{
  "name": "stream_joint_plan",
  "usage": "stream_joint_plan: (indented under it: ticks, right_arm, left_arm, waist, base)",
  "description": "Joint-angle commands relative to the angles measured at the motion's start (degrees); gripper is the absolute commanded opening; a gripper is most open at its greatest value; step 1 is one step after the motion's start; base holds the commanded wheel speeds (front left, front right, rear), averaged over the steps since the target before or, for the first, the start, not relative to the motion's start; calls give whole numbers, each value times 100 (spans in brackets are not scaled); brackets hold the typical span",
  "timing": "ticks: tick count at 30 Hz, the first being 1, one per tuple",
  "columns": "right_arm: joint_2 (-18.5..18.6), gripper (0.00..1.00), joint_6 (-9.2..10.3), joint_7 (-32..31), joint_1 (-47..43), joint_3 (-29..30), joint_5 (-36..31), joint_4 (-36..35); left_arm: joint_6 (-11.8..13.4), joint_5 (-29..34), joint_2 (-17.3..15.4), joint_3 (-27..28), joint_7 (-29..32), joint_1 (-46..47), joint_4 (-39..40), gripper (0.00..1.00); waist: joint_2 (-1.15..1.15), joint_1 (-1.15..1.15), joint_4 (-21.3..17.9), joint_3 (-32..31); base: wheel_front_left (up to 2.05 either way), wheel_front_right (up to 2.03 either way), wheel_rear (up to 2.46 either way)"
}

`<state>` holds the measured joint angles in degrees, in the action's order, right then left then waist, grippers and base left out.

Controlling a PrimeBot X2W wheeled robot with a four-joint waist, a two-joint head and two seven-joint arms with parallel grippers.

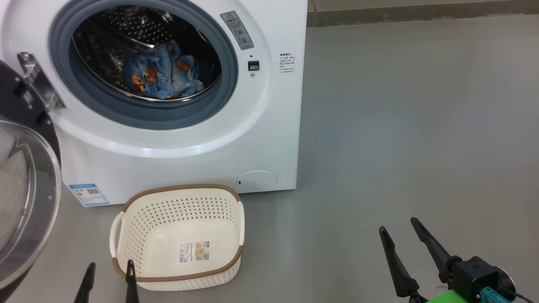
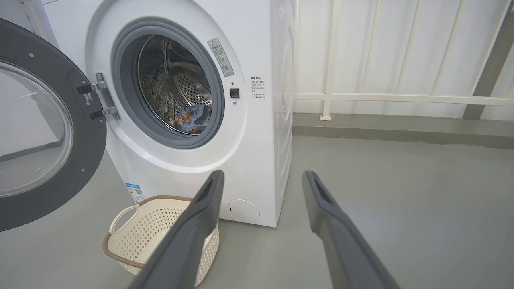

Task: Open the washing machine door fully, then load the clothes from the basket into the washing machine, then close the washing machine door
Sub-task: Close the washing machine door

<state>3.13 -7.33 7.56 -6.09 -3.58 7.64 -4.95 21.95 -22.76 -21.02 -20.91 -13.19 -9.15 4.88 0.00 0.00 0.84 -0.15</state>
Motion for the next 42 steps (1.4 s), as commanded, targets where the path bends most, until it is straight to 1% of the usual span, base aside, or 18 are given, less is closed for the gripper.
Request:
stream_joint_plan:
  ticks: [1, 17, 24, 28, 31, 32, 36, 42]
  right_arm:
    - [14, 100, -16, -16, 107, -141, -1, -152]
    - [27, 100, -16, -14, 89, -124, -1, -145]
    - [25, 100, -16, -36, 57, -72, -20, -196]
    - [33, 100, -16, -60, 59, -67, -26, -241]
    - [58, 100, -16, -72, 114, -95, -22, -255]
    - [58, 100, -16, -72, 114, -95, -22, -255]
    - [125, 100, -16, -113, 208, -145, -41, -292]
    - [212, 100, -16, -156, 321, -108, -64, -353]
  left_arm:
    - [33, 65, -128, 181, -50, 250, 148, 100]
    - [112, 90, -145, 140, -36, 267, 172, 100]
    - [132, 96, -148, 137, -48, 288, 202, 100]
    - [166, 118, -151, 162, -68, 315, 271, 100]
    - [198, 125, -164, 214, -83, 327, 318, 100]
    - [198, 125, -164, 214, -83, 327, 318, 100]
    - [198, 98, -176, 285, -105, 321, 374, 100]
    - [160, 82, -69, 278, -140, 335, 346, 100]
  waist:
    - [0, 0, -5, -2]
    - [0, 0, 5, -1]
    - [0, 0, 124, 7]
    - [0, 0, 425, 88]
    - [0, 0, 728, 149]
    - [0, 0, 728, 149]
    - [0, 0, 1220, 262]
    - [0, 0, 1966, 368]
  base:
    - [0, 0, 0]
    - [0, 0, 0]
    - [0, 0, 0]
    - [0, 0, 0]
    - [0, 0, 0]
    - [0, 0, 0]
    - [0, 0, 0]
    - [0, 0, 0]
